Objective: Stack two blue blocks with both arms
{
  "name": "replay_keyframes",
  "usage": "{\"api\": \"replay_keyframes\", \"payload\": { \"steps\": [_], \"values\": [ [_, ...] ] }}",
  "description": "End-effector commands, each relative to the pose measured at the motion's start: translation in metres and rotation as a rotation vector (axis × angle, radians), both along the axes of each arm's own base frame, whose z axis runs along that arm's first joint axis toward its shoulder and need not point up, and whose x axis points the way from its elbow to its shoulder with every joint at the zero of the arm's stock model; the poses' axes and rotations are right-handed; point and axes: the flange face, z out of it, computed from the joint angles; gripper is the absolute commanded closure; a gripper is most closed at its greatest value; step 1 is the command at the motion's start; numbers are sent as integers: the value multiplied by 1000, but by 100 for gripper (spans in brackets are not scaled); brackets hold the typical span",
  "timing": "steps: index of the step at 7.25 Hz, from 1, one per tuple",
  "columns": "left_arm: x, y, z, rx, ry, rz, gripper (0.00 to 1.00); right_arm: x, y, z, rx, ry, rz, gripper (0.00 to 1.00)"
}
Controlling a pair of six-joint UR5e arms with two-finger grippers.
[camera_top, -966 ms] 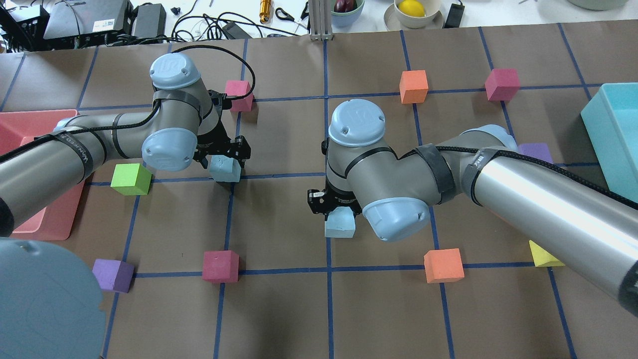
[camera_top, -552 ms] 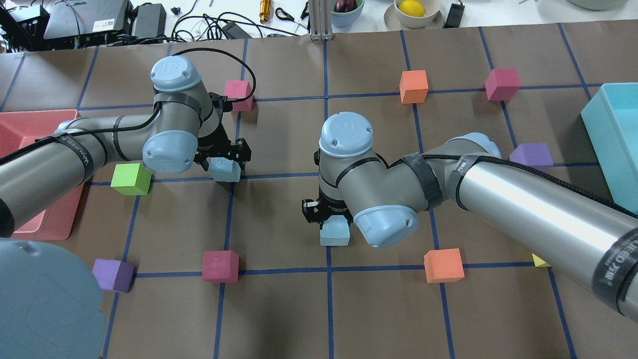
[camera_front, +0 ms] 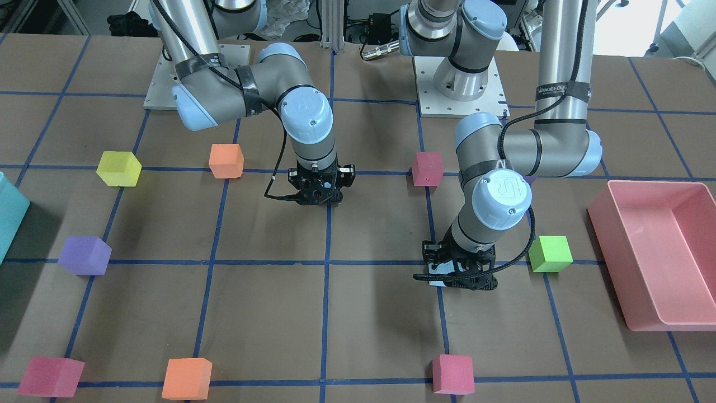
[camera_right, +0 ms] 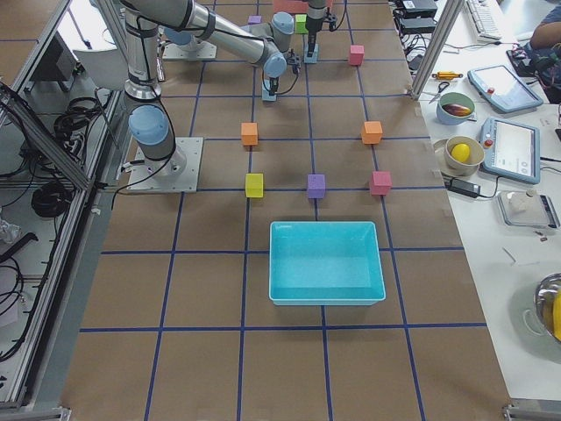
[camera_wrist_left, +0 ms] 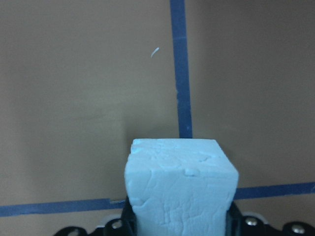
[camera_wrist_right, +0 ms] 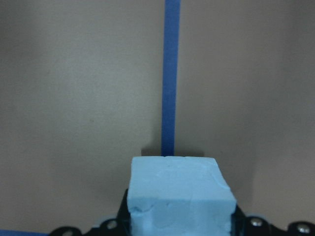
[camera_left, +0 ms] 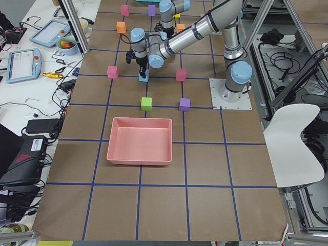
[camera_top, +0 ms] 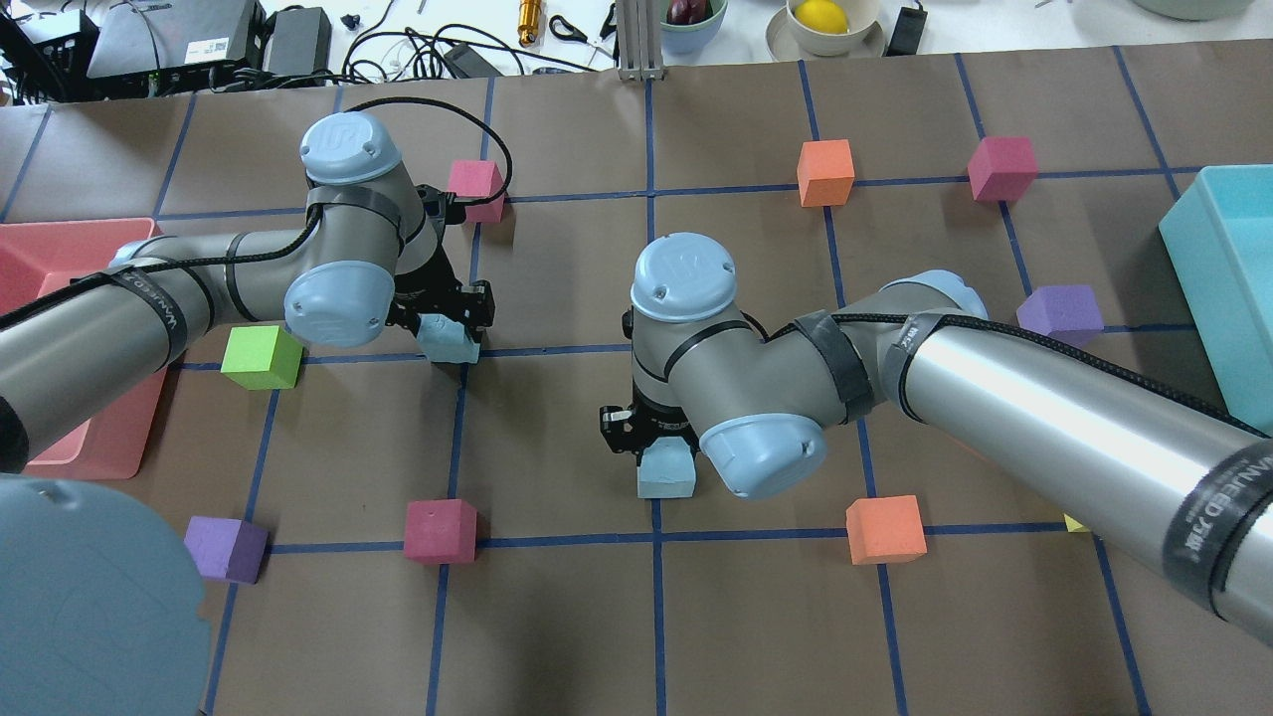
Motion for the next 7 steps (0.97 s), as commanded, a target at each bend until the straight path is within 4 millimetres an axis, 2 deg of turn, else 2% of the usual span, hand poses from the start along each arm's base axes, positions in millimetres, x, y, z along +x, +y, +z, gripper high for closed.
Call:
{"api": "replay_keyframes", "payload": {
  "steps": [1, 2, 3, 5, 6, 7],
  "values": [
    [-5, 0, 21, -49, 7, -12, 100, 1, 0, -4, 12, -8, -4, 56],
    [-7, 4, 31, -57, 9, -17, 100, 1, 0, -4, 8, -10, -7, 21],
    [-10, 14, 45, -65, 10, -20, 100, 3, -2, -2, -9, -17, -10, 0],
    [-11, 38, 75, -30, 10, -23, 100, 2, -9, 12, -39, -19, -14, 0],
    [-14, 51, 94, -14, 12, -21, 100, -5, -17, 36, -68, -22, -27, 0],
    [-29, 63, 103, 0, 25, -29, 100, -23, -27, 61, -76, 6, -37, 0]
  ]
}}
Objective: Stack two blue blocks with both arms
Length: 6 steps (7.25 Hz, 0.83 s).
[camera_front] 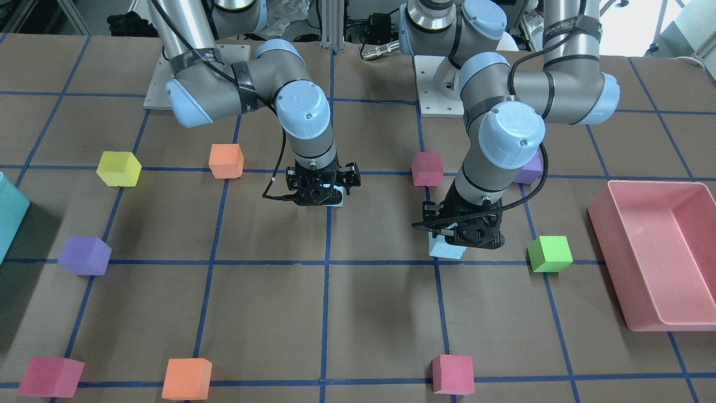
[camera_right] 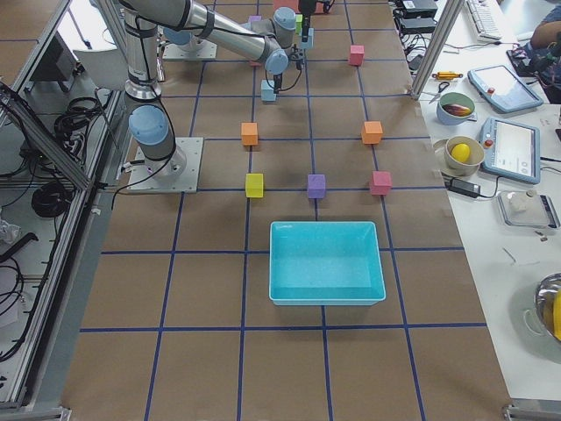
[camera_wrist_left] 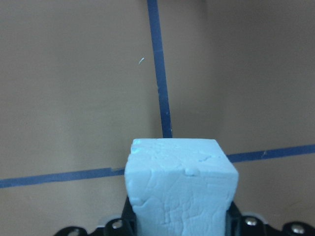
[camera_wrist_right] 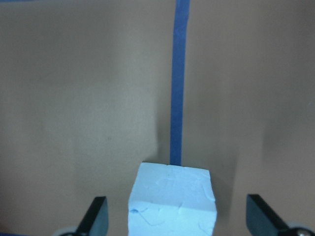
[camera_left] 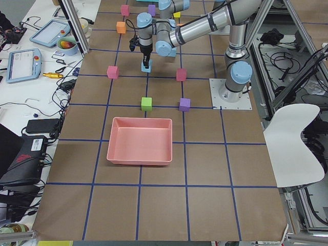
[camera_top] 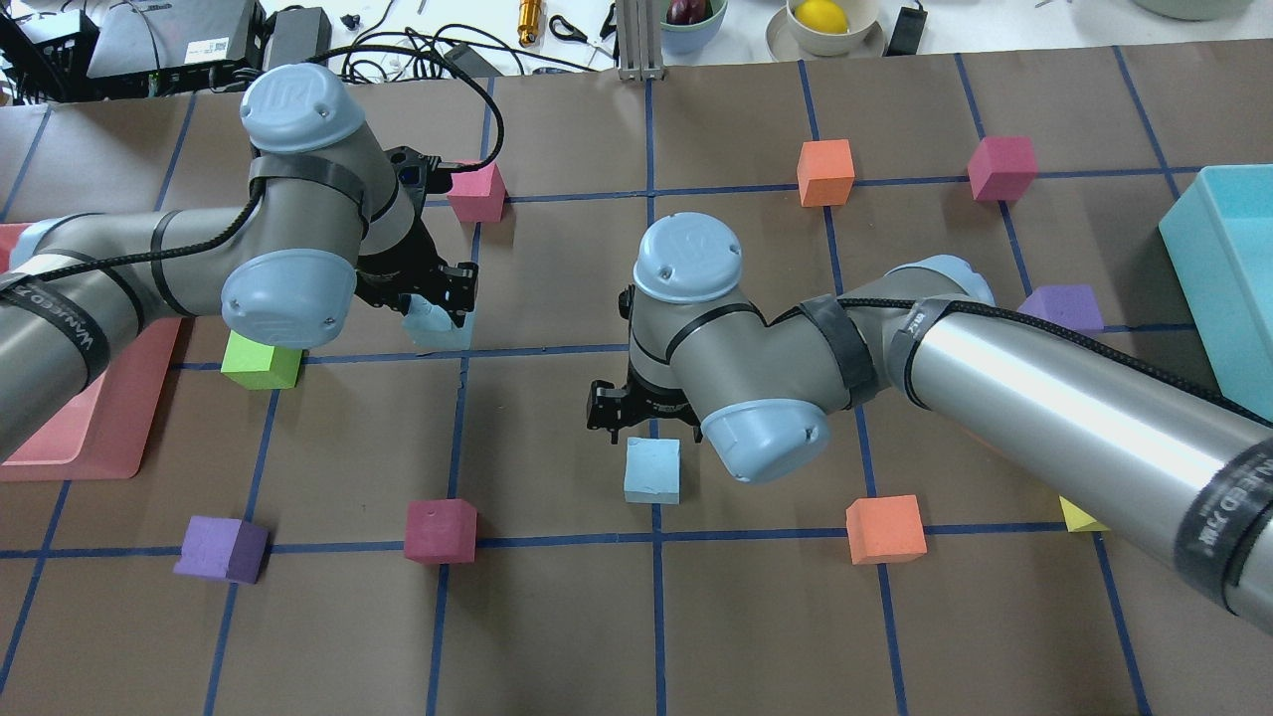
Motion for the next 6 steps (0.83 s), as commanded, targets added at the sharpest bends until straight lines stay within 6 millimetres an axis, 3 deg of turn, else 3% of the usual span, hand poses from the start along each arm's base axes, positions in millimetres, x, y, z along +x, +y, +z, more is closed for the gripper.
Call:
{"api": "replay_keyframes", "payload": {
  "steps": [1, 3, 4, 6],
  "values": [
    [-42, 29, 24, 7, 9, 17, 100, -44, -29, 54, -33, 61, -13, 0],
    [-109, 69, 32, 18, 7, 16, 100, -87, -51, 94, -32, 100, 17, 0],
    [-136, 78, 21, 29, 5, 56, 100, -110, -60, 110, -7, 127, 52, 0],
    [-174, 100, 13, 46, 8, 72, 100, -142, -79, 139, 2, 122, 15, 0]
  ]
}}
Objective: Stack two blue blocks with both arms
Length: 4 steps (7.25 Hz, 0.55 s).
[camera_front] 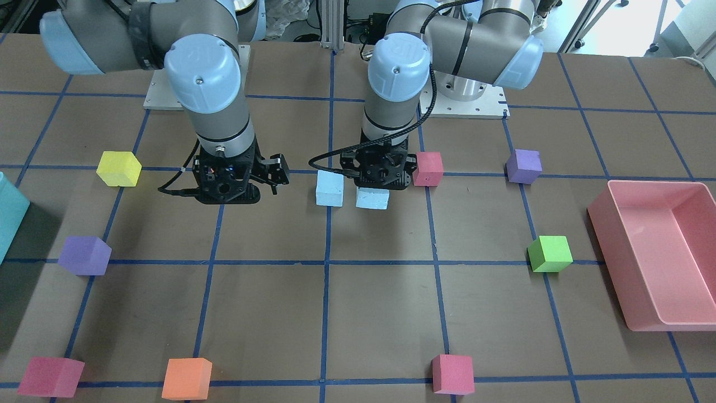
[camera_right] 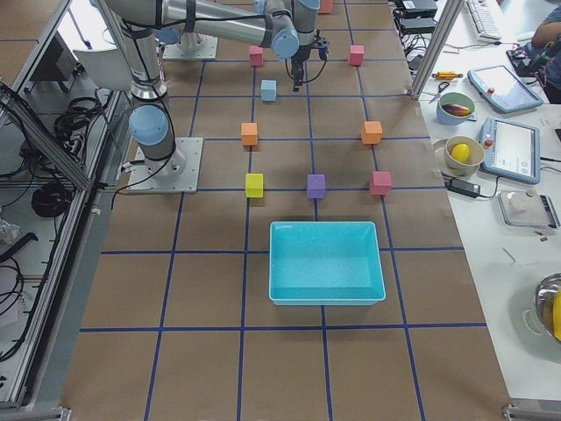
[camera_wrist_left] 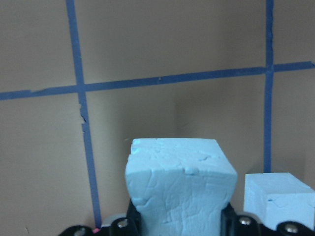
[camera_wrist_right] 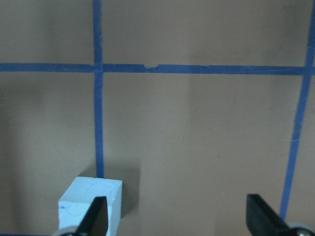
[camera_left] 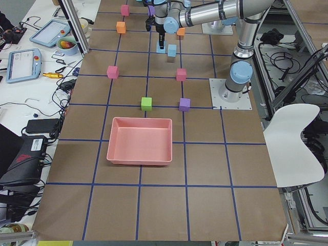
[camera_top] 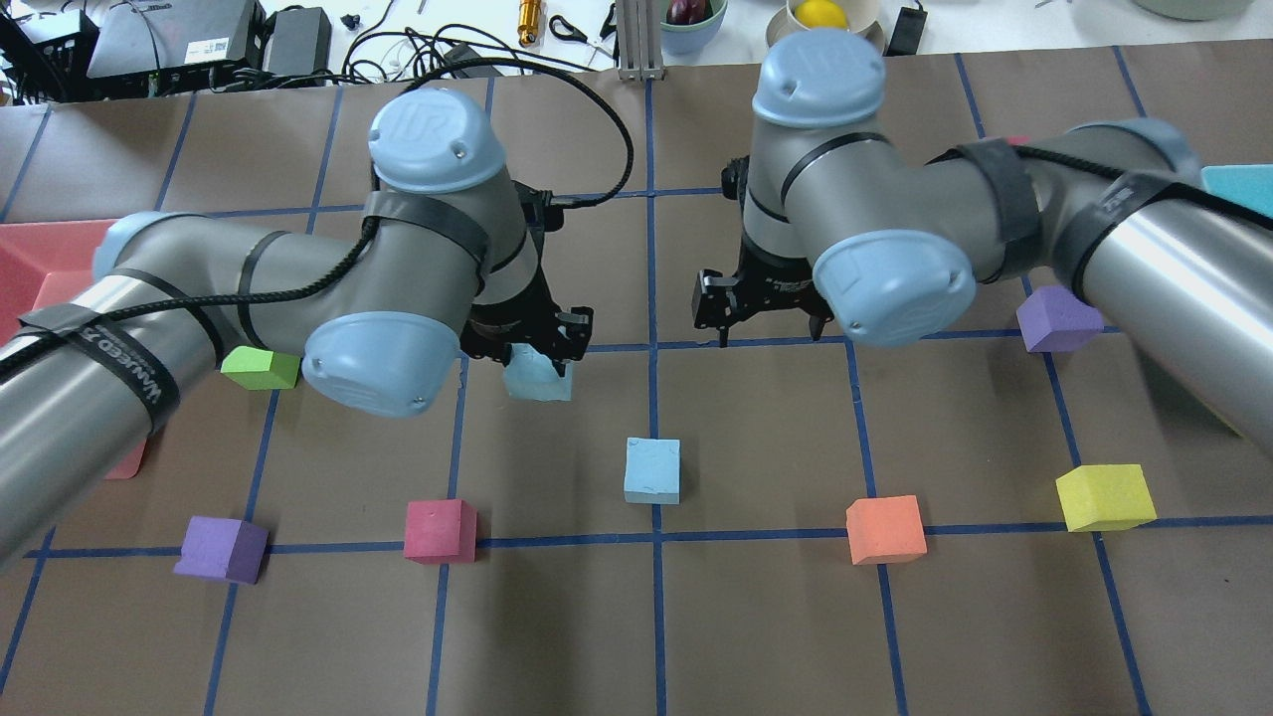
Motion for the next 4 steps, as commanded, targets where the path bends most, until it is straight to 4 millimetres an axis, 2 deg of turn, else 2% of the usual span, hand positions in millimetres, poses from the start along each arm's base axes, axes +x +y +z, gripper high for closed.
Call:
{"api": "replay_keyframes", "payload": {
  "steps": [1, 3, 4],
  "values": [
    [-40, 21, -16, 69, 77, 56, 100, -42, -19, 33, 20, 1, -58, 0],
    [-66, 29, -30, 65, 81, 37, 100, -74, -29, 73, 8, 13, -115, 0],
    [-70, 30, -32, 57, 80, 27, 100, -79, -28, 96, -28, 7, -128, 0]
  ]
}}
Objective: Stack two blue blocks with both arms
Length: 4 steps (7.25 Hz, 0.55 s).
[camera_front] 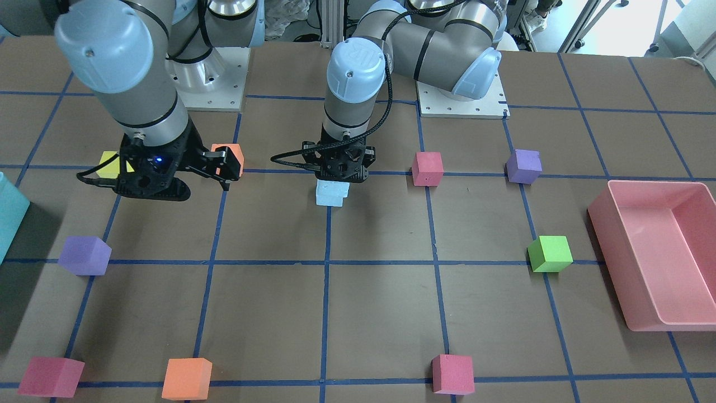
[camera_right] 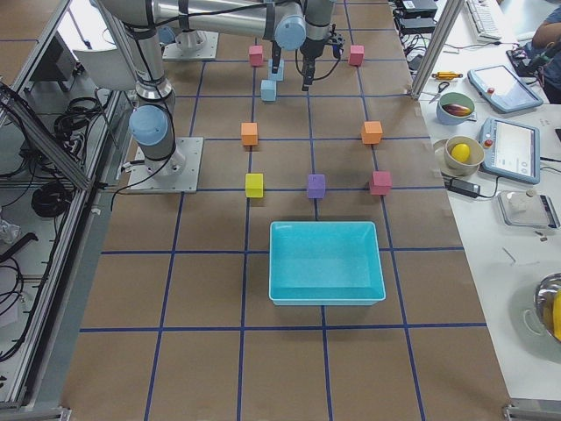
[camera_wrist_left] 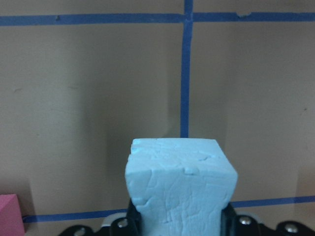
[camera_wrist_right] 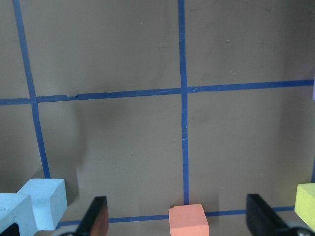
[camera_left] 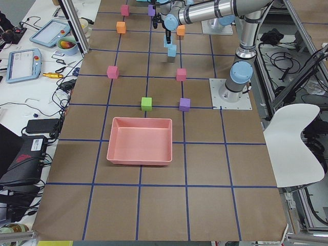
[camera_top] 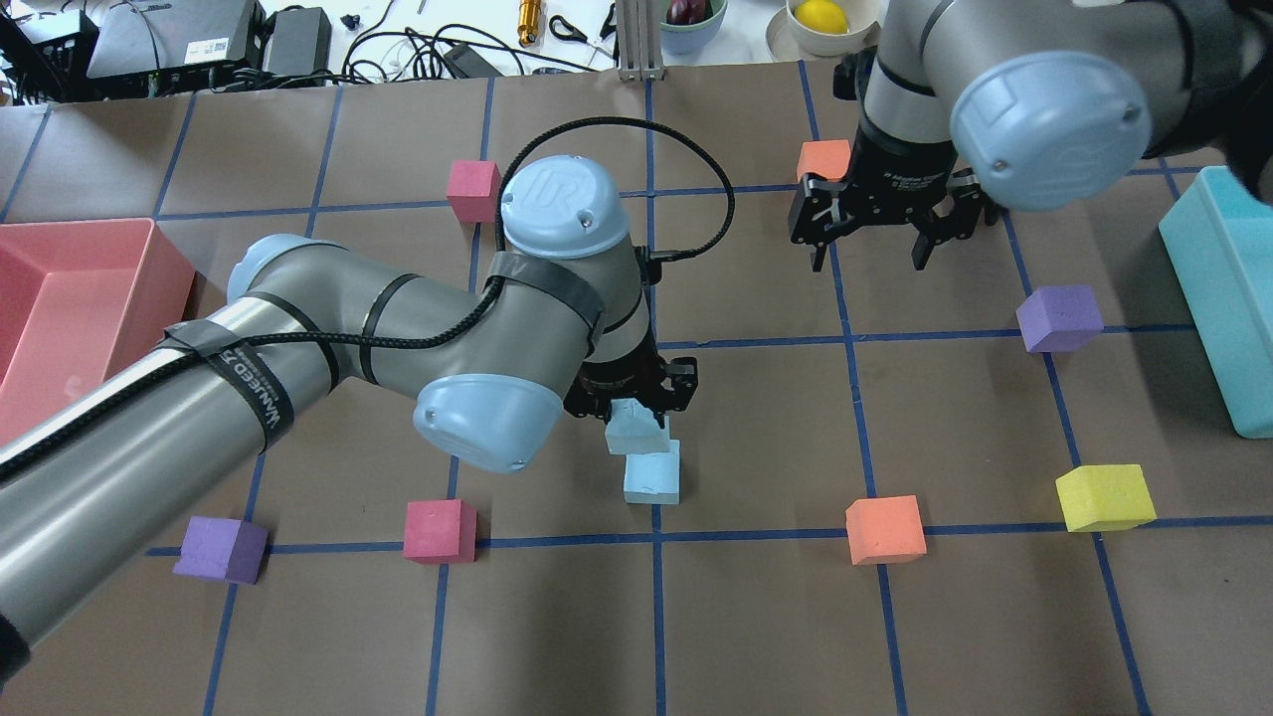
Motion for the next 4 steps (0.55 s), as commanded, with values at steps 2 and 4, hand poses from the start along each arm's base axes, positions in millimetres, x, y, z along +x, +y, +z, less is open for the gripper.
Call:
{"api": "replay_keyframes", "payload": {
  "steps": [2, 4],
  "values": [
    [-9, 9, -6, -12, -31, -22, 100, -21, 4, 31, 19, 4, -38, 0],
    [-8, 16, -18, 4, -63, -28, 100, -26, 2, 50, -22, -12, -42, 0]
  ]
}}
